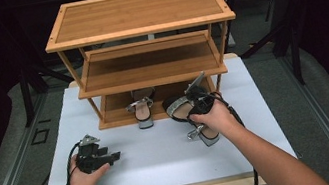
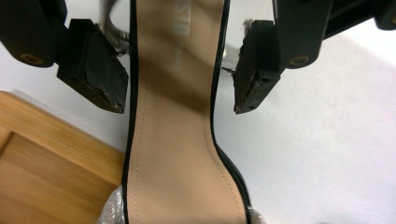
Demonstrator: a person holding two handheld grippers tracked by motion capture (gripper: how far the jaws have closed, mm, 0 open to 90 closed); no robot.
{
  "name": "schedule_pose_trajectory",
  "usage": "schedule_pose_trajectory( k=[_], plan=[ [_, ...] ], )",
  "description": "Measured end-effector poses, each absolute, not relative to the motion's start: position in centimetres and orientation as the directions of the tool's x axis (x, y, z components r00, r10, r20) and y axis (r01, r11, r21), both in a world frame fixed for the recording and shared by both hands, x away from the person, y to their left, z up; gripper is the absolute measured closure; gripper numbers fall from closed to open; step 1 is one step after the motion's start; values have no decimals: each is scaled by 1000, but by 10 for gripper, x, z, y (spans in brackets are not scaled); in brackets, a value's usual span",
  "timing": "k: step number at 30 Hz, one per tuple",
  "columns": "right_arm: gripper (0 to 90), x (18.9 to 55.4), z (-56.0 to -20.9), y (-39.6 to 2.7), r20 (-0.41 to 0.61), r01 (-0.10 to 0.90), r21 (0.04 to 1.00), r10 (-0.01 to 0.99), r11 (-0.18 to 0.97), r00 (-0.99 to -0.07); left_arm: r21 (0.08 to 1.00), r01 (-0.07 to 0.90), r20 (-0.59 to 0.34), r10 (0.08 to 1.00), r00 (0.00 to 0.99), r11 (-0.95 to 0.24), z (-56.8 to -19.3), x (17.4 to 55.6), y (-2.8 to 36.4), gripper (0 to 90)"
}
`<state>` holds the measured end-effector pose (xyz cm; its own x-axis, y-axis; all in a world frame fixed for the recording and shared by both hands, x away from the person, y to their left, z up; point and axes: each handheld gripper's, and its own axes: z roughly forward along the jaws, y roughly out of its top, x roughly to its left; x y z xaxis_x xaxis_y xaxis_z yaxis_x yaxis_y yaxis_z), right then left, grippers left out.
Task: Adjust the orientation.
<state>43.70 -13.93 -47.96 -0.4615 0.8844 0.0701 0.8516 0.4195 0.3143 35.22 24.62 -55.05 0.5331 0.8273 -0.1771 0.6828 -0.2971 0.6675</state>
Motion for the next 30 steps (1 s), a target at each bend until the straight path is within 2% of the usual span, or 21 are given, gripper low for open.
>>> schedule_pose_trajectory(
  k=[4,6,10,18,23,25,30],
  plan=[
    [348,424,-463,-146,50,805,389,863,448,-503,668,684,-177,830,529,-293,-550,352,248,378],
    [349,415,-454,-152,65,794,414,856,444,-513,668,684,-178,830,528,-292,-551,352,248,378],
    [353,394,-447,-165,28,762,442,843,472,-538,668,684,-176,830,528,-293,-550,352,248,378],
    [354,357,-452,-189,14,743,454,830,492,-558,667,684,-174,830,530,-297,-551,352,246,378],
    [353,344,-443,-211,48,733,528,846,429,-530,665,687,-177,832,526,-293,-551,352,246,378],
    [351,343,-442,-213,50,735,525,846,429,-530,666,686,-175,831,528,-295,-552,352,245,378],
    [379,337,-464,-213,31,729,502,833,465,-552,665,685,-176,829,530,-297,-551,352,245,378]
  ],
)
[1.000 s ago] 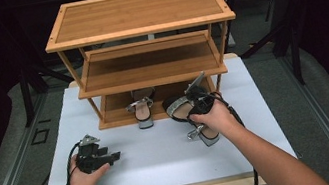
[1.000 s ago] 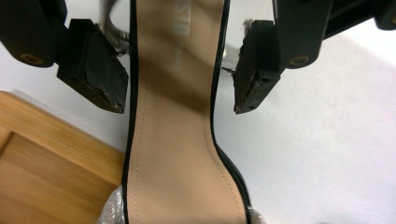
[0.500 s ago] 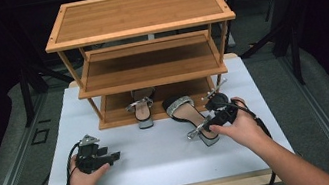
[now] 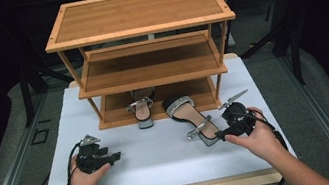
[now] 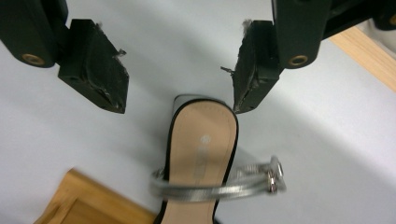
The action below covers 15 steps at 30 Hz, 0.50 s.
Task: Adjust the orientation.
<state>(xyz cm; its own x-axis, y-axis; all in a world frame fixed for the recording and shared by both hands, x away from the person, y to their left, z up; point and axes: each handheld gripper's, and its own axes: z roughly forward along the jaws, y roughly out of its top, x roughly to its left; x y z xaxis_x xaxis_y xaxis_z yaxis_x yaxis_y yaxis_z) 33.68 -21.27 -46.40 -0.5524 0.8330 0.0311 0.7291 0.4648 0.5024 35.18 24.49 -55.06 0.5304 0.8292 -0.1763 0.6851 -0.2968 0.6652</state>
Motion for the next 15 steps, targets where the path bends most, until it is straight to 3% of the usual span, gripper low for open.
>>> schedule_pose_trajectory(
  k=[6,7,8,11,13,15],
  plan=[
    [469,334,-490,-210,49,707,509,803,492,-594,667,683,-175,829,531,-297,-551,352,246,378],
    [587,331,-500,-209,7,706,502,814,499,-581,667,686,-178,831,527,-292,-551,352,246,378],
    [587,331,-500,-209,7,706,502,814,499,-581,667,686,-178,831,527,-292,-551,352,246,378],
    [733,327,-512,-210,-9,698,507,813,506,-583,664,688,-179,831,527,-293,-552,352,246,378],
    [736,327,-519,-214,34,690,546,810,476,-585,665,686,-179,829,530,-295,-552,352,244,378],
    [730,326,-520,-213,10,692,547,823,470,-568,663,687,-177,828,531,-299,-552,352,244,378]
  ],
)
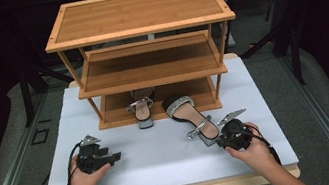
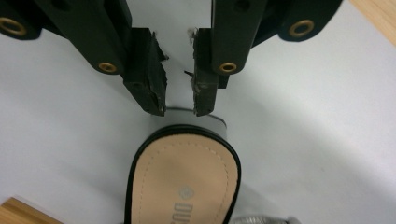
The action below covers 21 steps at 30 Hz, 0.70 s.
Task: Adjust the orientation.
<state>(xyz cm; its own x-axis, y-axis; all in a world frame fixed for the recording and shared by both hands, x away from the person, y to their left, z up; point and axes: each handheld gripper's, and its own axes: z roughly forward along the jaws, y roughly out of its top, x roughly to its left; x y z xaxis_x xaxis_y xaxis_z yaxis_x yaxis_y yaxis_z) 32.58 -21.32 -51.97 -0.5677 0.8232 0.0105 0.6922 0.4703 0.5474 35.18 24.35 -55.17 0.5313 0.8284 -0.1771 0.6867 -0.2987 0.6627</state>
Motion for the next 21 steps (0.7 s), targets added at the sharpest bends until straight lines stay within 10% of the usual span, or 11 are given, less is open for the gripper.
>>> schedule_pose_trajectory(
  k=[9,21],
  plan=[
    [394,333,-528,-210,101,689,587,807,424,-583,661,687,-176,827,534,-304,-553,353,243,378],
    [387,348,-538,-200,74,681,573,798,456,-598,662,687,-179,826,534,-301,-553,352,243,379]
  ],
)
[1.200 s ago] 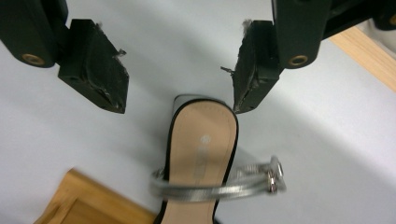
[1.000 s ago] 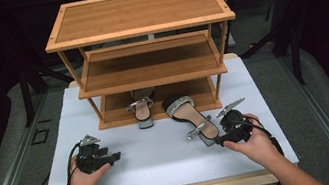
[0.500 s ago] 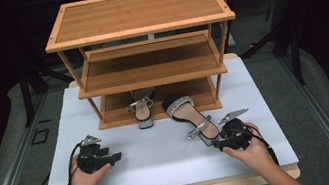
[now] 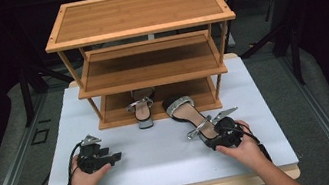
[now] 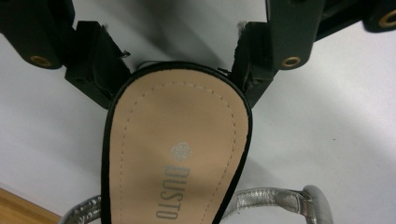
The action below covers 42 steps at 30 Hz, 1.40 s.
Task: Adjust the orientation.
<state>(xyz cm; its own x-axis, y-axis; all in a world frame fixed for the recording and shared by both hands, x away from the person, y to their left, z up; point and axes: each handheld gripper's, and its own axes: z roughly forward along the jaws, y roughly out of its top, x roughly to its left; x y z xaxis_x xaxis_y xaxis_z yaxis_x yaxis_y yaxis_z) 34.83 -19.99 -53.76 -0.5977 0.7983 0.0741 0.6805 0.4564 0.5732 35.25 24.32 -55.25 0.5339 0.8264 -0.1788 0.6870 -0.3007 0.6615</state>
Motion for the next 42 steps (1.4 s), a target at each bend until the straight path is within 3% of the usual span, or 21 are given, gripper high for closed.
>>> schedule_pose_trajectory(
  k=[12,30,42],
  plan=[
    [350,343,-536,-177,68,642,587,760,493,-646,662,687,-179,826,534,-300,-553,353,243,379],
    [374,360,-520,-155,123,694,616,825,372,-551,660,687,-179,824,537,-304,-552,353,241,378],
    [419,396,-519,-137,53,700,641,892,316,-450,659,687,-181,822,541,-306,-553,354,242,378]
  ],
)
